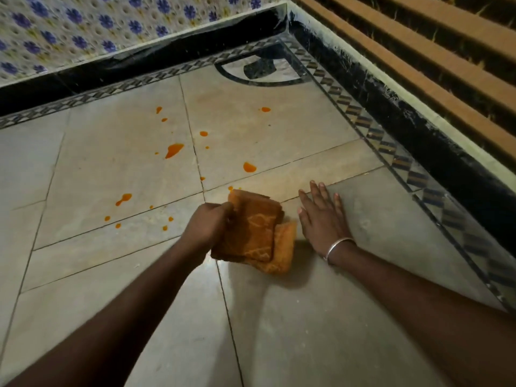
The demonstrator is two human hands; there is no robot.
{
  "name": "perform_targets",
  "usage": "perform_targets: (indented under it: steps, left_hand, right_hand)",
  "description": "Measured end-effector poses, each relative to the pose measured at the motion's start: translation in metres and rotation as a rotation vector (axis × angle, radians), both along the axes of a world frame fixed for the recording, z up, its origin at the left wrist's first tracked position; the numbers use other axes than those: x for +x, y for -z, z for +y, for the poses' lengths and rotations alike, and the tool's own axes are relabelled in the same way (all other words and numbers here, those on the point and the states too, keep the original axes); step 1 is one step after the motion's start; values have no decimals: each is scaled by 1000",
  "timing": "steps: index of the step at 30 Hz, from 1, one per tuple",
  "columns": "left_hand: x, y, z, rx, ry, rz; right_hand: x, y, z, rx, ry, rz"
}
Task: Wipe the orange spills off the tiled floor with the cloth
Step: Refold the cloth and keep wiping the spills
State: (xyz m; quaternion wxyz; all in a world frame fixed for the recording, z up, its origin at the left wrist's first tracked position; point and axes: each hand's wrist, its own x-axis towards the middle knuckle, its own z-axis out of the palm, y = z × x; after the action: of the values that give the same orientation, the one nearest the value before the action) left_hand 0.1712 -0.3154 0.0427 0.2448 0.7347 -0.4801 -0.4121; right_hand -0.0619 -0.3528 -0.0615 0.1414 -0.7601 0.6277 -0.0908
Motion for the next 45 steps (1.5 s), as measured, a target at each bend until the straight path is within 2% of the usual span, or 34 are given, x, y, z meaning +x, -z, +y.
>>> perform_targets:
  steps: [3,5,7,9,14,19,22,26,31,34,37,41,45]
  left_hand:
    - [15,37,11,-112,14,-360]
    - [4,60,23,-169,216,-481]
    - [-18,92,35,-130,453,-641]
    - [-32,116,34,-146,481,-750]
    - [-12,119,-5,-224,468,-800]
    - [-22,124,53,-124,170,-736]
    - [-57,129,74,-141,191,-750]
    - [-38,129,24,-228,383,-794]
    - [10,127,16,-122,210,-782]
    - [-16,128,58,-103,112,-773]
    - [-56,129,81,-148,153,-781]
    - [-38,127,30,-264,364,-806]
    - [8,120,7,-135,218,-799]
  right_hand:
    - [8,4,-4,-20,-67,79]
    - [12,10,-3,-26,-121,137]
    - [16,16,-1,-32,-144,180]
    - [18,20,1,-48,-133,195]
    - [17,23,1,-60,-134,178]
    - [17,25,1,-69,-122,176]
    - [18,24,2,-63,-115,172]
    - [15,23,1,-59,-125,160]
    - [16,25,4,-56,-129,174]
    - [16,23,4,-57,-122,171]
    - [16,23,4,-63,-117,151]
    - [13,26,3,-82,-128,127]
    - [13,27,3,-82,-124,113]
